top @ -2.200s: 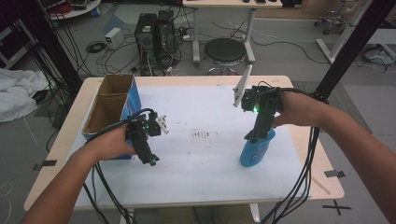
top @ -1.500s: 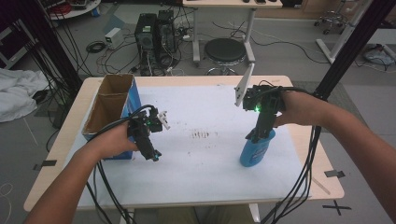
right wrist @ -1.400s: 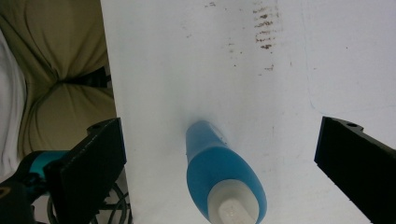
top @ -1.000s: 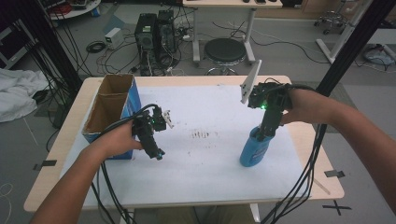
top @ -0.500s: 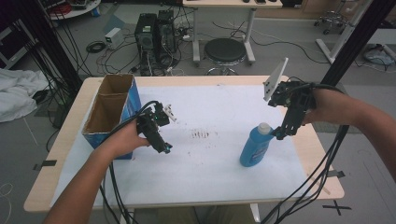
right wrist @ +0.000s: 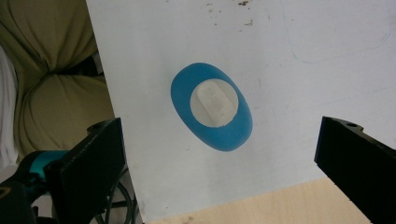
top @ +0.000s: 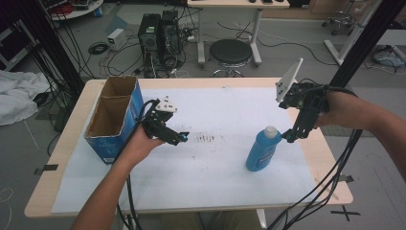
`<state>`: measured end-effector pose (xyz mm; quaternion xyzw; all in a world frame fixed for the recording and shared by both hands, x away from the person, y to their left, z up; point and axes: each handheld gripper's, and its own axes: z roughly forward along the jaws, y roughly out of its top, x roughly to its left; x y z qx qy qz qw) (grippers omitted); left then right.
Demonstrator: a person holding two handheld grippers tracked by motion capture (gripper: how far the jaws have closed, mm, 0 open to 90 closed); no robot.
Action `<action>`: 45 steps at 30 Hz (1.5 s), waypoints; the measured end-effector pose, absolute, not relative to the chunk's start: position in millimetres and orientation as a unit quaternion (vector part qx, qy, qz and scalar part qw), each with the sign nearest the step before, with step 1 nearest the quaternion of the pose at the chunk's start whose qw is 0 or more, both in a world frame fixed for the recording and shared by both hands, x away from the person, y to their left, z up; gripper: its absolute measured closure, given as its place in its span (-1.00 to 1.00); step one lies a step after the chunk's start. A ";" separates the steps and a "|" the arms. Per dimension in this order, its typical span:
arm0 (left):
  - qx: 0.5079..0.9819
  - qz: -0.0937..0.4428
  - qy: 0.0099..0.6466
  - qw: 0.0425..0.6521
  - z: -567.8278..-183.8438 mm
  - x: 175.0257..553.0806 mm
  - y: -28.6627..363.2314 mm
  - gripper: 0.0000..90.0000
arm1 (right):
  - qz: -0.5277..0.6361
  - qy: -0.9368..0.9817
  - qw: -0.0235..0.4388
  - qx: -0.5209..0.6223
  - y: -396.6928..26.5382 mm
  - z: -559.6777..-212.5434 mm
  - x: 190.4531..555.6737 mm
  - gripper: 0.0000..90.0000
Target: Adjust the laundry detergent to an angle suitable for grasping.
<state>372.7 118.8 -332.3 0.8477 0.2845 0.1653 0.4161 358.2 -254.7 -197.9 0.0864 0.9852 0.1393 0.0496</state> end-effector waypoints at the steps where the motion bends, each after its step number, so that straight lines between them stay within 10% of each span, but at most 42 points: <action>1: 0.838 0.168 0.289 0.432 -333.4 372.1 118.9 -0.87 | 0.141 0.985 0.052 0.086 -255.0 -197.3 358.5 -0.98; 14: 0.747 0.208 0.335 0.535 -366.1 360.4 108.6 -0.87 | 0.144 0.985 0.045 0.083 -253.1 -197.4 361.6 -0.98; 45: 0.720 0.205 0.296 0.593 -395.2 312.5 20.1 -0.87 | 0.131 0.987 0.035 0.081 -255.6 -201.0 364.3 -0.98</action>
